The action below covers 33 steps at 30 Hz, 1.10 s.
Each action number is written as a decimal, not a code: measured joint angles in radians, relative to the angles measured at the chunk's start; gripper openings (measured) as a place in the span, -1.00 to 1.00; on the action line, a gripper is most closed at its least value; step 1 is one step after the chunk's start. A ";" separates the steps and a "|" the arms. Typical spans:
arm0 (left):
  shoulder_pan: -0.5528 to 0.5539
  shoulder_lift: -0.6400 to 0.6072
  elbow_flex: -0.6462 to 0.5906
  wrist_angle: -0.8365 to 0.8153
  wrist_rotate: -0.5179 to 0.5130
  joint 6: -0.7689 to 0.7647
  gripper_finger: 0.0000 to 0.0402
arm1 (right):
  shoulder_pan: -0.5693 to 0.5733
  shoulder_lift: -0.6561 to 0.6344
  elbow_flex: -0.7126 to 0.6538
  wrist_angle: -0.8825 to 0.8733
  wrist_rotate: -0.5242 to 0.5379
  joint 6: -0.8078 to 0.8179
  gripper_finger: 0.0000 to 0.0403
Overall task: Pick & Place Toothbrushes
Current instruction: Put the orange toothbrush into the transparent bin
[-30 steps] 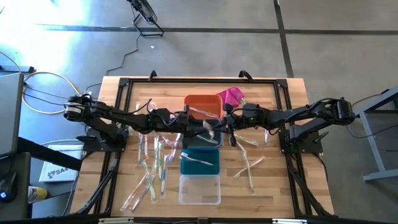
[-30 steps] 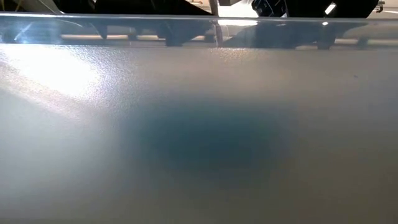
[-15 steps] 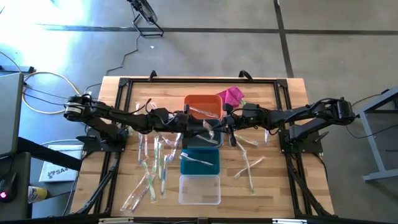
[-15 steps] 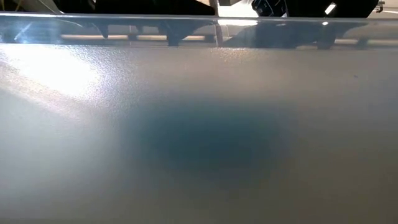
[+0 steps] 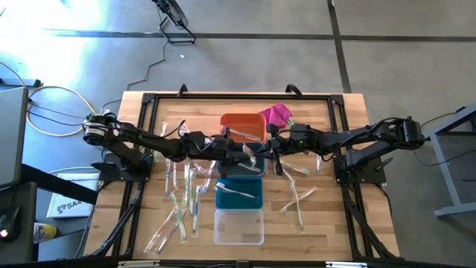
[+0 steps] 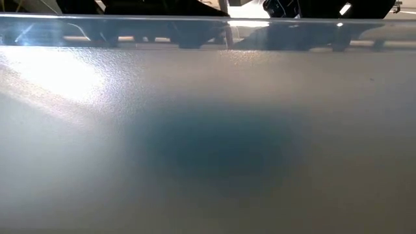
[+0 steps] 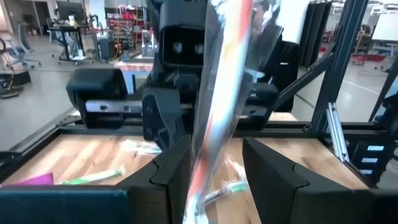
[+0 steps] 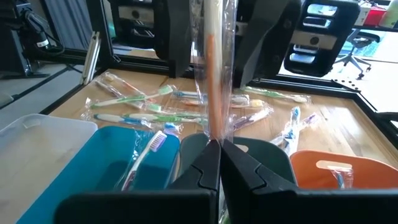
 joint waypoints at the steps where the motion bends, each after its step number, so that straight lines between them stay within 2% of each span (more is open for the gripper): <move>1: 0.000 0.000 0.000 0.005 0.000 0.000 -0.29 | 0.000 0.000 0.000 0.000 0.000 0.000 -0.99; 11: 0.000 0.000 0.000 0.015 0.000 0.001 -0.30 | 0.000 0.000 0.000 -0.001 0.000 0.000 -0.99; 23: 0.000 0.000 0.000 0.016 -0.002 0.001 -0.77 | 0.000 0.000 0.000 -0.002 -0.001 0.000 -0.99; 33: 0.000 0.000 0.000 0.016 -0.005 -0.002 -0.86 | 0.000 0.000 0.000 -0.003 -0.006 0.000 -0.99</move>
